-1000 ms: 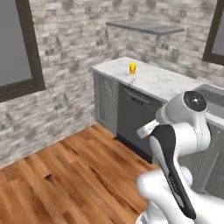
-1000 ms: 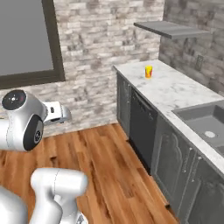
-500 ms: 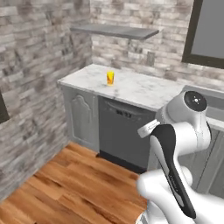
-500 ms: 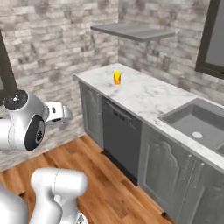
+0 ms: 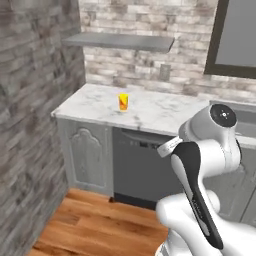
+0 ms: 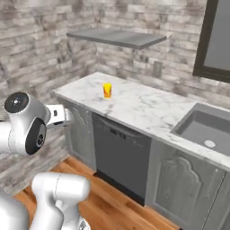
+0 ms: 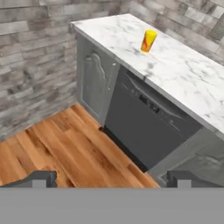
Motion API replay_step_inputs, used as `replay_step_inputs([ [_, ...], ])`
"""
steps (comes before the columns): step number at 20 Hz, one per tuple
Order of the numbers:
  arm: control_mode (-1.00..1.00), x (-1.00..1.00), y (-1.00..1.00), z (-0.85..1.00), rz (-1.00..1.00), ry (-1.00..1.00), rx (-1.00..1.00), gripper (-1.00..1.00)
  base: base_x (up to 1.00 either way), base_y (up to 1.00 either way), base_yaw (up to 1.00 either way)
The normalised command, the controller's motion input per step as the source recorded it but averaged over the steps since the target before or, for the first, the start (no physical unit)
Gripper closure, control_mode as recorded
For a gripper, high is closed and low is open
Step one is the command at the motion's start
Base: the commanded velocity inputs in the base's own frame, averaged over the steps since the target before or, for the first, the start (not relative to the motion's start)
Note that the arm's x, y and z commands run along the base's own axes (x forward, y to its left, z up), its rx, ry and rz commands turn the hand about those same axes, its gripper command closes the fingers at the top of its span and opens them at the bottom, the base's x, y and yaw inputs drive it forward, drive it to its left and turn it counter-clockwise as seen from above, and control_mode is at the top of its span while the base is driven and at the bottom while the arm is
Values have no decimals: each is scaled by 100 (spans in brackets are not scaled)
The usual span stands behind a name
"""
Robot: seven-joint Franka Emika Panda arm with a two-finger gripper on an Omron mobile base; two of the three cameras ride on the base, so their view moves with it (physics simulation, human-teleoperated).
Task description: Place the pitcher and cup on the dining counter for serving.
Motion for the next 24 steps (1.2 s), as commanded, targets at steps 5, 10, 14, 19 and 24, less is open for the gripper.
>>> replay_step_inputs([
  [5,100,0,0,0,0,0,0,-100,93,96,-55],
  [10,100,0,0,0,0,0,0,-100,80,92,-59],
  [14,100,0,0,0,0,0,0,-100,59,71,-44],
  [19,100,0,0,0,0,0,0,-100,43,32,-19],
  [24,100,0,0,0,0,0,0,-100,48,20,-5],
])
